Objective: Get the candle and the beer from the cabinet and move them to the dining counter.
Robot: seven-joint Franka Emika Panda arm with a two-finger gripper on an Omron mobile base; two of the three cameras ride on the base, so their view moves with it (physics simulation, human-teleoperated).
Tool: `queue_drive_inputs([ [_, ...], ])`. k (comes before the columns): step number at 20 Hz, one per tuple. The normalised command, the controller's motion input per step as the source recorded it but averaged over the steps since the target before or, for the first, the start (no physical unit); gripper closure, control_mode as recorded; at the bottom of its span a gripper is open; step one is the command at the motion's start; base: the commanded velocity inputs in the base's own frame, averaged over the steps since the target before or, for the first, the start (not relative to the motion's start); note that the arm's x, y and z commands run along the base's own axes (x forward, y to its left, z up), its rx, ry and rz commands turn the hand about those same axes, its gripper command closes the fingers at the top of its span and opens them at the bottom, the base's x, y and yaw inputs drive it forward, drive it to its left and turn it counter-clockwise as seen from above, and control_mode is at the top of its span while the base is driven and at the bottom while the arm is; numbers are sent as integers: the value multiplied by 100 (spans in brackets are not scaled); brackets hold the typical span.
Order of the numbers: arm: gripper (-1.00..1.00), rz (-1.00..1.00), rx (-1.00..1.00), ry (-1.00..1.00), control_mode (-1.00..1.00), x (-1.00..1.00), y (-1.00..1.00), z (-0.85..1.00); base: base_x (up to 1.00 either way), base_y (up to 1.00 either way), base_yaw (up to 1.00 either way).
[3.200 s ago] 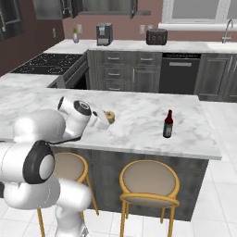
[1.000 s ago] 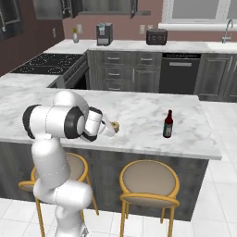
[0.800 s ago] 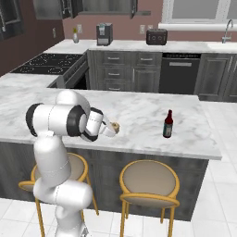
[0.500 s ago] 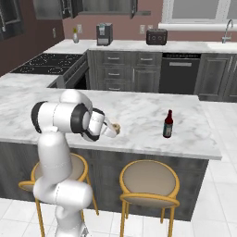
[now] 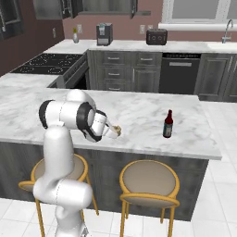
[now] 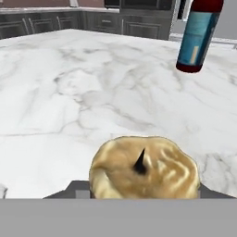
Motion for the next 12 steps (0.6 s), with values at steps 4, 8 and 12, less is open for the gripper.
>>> queue_drive_inputs([
  [4, 100, 0, 0, 0, -100, 11, 0, -41, 0, 0, 0],
  [8, -100, 0, 0, 0, -100, 8, 0, -45, 0, 0, 0],
  [12, -100, 0, 0, 0, -100, 9, 0, -38, 0, 0, 0],
])
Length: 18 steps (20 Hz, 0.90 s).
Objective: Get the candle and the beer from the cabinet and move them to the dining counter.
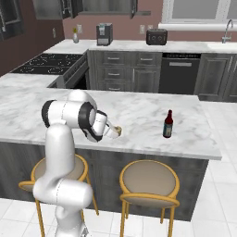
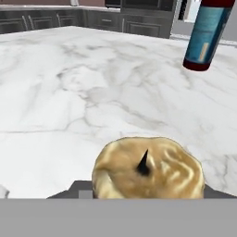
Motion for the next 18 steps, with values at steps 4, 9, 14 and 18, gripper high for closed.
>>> queue_drive_inputs([
  [4, -100, 0, 1, 0, -100, 2, 0, -27, 0, 0, 0],
  [9, -100, 0, 1, 0, -100, 0, 0, -15, 0, 0, 0],
  [14, -100, 0, 4, 7, -100, 0, 0, -2, 0, 0, 0],
  [18, -100, 0, 1, 10, -100, 0, 5, 0, 0, 0, 0],
])
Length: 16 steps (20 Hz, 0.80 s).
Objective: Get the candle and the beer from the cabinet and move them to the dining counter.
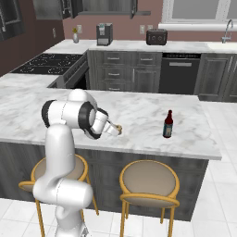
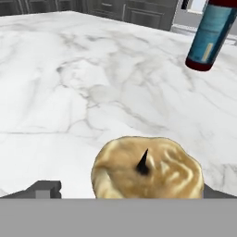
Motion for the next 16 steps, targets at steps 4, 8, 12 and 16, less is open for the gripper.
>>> queue_drive_inputs([
  [4, -100, 0, 0, 11, -100, 0, 10, 0, 0, 0, 0],
  [8, -100, 0, 1, 8, -100, -1, 10, 0, 0, 0, 0],
  [12, -100, 0, 0, 5, -100, -1, 10, -2, 0, 0, 0],
  [16, -100, 0, 1, 0, -100, -13, 8, -34, 0, 0, 0],
])
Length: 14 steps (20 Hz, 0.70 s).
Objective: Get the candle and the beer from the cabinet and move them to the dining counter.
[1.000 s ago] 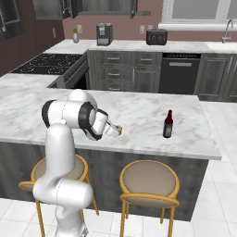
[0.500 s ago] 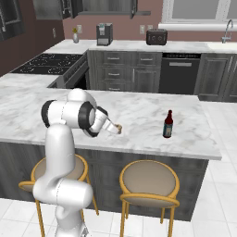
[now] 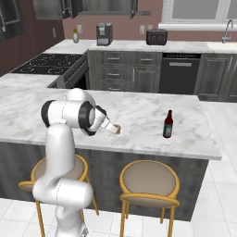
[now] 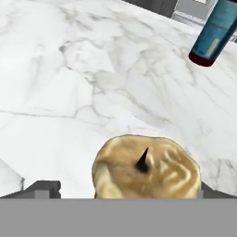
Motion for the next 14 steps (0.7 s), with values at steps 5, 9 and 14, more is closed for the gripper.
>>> queue_drive_inputs([
  [5, -100, 0, 0, -1, -100, -17, 10, -3, 0, 0, 0],
  [9, -100, 0, 0, -8, -100, -12, 3, -9, 0, 0, 0],
  [14, -100, 0, 0, -16, -100, -6, 3, 0, 0, 0, 0],
])
